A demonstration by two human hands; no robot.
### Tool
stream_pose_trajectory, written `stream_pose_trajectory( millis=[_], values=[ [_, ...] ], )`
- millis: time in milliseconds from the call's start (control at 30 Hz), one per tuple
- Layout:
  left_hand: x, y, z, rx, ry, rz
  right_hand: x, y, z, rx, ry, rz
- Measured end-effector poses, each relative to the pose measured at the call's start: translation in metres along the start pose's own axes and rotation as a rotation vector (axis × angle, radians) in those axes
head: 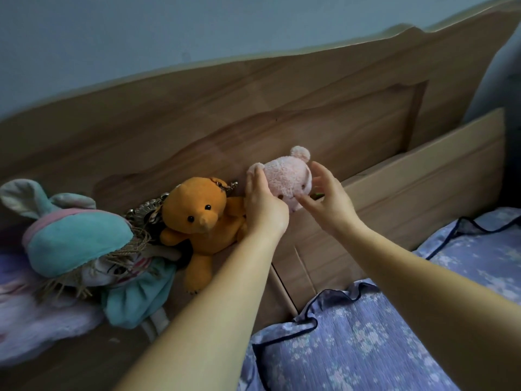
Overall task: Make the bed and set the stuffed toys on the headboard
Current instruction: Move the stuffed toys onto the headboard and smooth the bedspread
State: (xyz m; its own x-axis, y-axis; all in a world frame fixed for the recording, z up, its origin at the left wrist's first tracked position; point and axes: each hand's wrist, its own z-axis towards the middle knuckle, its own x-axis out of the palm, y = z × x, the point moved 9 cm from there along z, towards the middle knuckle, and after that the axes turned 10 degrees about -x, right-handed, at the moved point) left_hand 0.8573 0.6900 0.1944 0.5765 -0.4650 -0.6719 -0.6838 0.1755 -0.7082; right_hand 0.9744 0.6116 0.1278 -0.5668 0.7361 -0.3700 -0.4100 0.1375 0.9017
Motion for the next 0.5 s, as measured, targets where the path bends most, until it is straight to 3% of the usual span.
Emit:
stream_pose_trajectory(
  millis=[200, 500],
  values=[
    [0.015, 0.015, -0.042, 0.181, -0.031, -0.006, -0.021, 0.003, -0.051, 0.057, -0.211, -0.076],
    [-0.013, 0.071, -0.125, 0.160, 0.151, 0.008, 0.011, 0.048, -0.153, 0.192, -0.057, -0.167]
  ],
)
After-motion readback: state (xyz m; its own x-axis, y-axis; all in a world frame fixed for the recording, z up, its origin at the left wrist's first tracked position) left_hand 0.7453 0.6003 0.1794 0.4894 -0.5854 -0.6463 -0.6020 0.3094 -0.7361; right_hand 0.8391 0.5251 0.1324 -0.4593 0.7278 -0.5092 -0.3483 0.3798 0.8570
